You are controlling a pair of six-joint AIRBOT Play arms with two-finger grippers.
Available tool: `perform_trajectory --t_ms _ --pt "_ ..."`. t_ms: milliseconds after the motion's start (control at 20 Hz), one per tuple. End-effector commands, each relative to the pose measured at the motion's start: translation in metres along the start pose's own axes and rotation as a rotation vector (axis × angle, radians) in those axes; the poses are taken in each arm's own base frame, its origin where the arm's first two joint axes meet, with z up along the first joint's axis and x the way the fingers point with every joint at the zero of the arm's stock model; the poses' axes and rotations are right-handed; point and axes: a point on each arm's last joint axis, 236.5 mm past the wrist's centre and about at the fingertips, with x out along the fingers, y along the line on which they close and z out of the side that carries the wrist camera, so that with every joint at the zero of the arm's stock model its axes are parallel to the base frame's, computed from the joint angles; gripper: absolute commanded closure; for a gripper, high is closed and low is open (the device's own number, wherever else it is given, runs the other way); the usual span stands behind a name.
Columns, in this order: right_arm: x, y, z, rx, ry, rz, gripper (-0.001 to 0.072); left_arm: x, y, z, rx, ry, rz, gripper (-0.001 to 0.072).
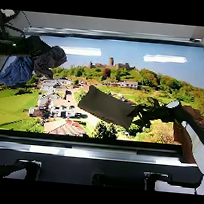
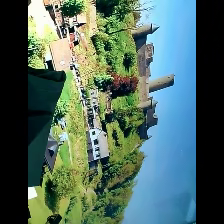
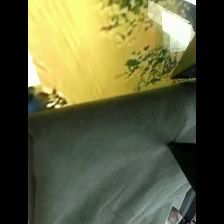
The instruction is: Fold the shirts.
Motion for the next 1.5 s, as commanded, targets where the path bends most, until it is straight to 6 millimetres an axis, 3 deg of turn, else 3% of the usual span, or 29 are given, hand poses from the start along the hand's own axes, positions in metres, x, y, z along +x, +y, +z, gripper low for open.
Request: perform_trajectory --t_ms 0,50,150,250,300,400,500,650,750,900,1100,1250,1450 --pt "0.006 0.009 0.004 -0.013 -0.024 0.073 0.0571 0.0 0.0 0.0 0.0 -0.001 0.001 0.0673" --pt "0.004 0.021 0.006 -0.053 -0.035 0.121 0.0672 0.0 0.0 0.0 0.0 -0.001 0.001 0.0673" --pt "-0.017 0.057 0.015 -0.17 -0.085 0.235 0.0674 0.0 0.0 0.0 0.0 -0.001 0.001 0.0673" --pt "-0.065 0.082 0.037 -0.218 -0.183 0.272 0.0674 0.0 0.0 0.0 0.001 -0.001 0.001 0.0673" --pt "-0.1 0.088 0.053 -0.231 -0.252 0.258 0.0674 0.0 0.0 0.0 0.004 -0.001 0.001 0.0673" --pt "-0.173 0.076 0.081 -0.21 -0.397 0.156 0.0675 0.0 0.0 0.0 0.004 -0.001 0.001 0.0673" --pt "-0.244 0.057 0.096 -0.185 -0.512 0.058 0.0675 0.0 0.0 0.0 0.016 -0.001 0.001 0.0673" --pt "-0.331 0.038 0.097 -0.133 -0.636 0.017 0.0674 0.0 0.0 0.0 0.03 -0.001 0.001 0.0673" --pt "-0.374 0.028 0.094 -0.076 -0.709 0.025 0.0674 0.0 0.0 0.0 0.031 -0.001 0.001 0.0673" --pt "-0.417 0.018 0.083 -0.019 -0.782 0.028 0.0674 0.0 0.0 0.0 0.053 -0.001 0.001 0.0673" --pt "-0.452 0.005 0.063 0.041 -0.82 0.019 0.0674 0.0 0.0 0.0 0.057 -0.001 0.001 0.0673" --pt "-0.477 -0.016 0.055 0.141 -0.873 0.032 0.0674 0.0 0.0 0.0 0.058 -0.002 0.0 0.0673" --pt "-0.477 -0.057 0.032 0.255 -0.816 -0.038 0.0673 0.0 0.0 0.0 0.072 -0.001 0.0 0.0673"
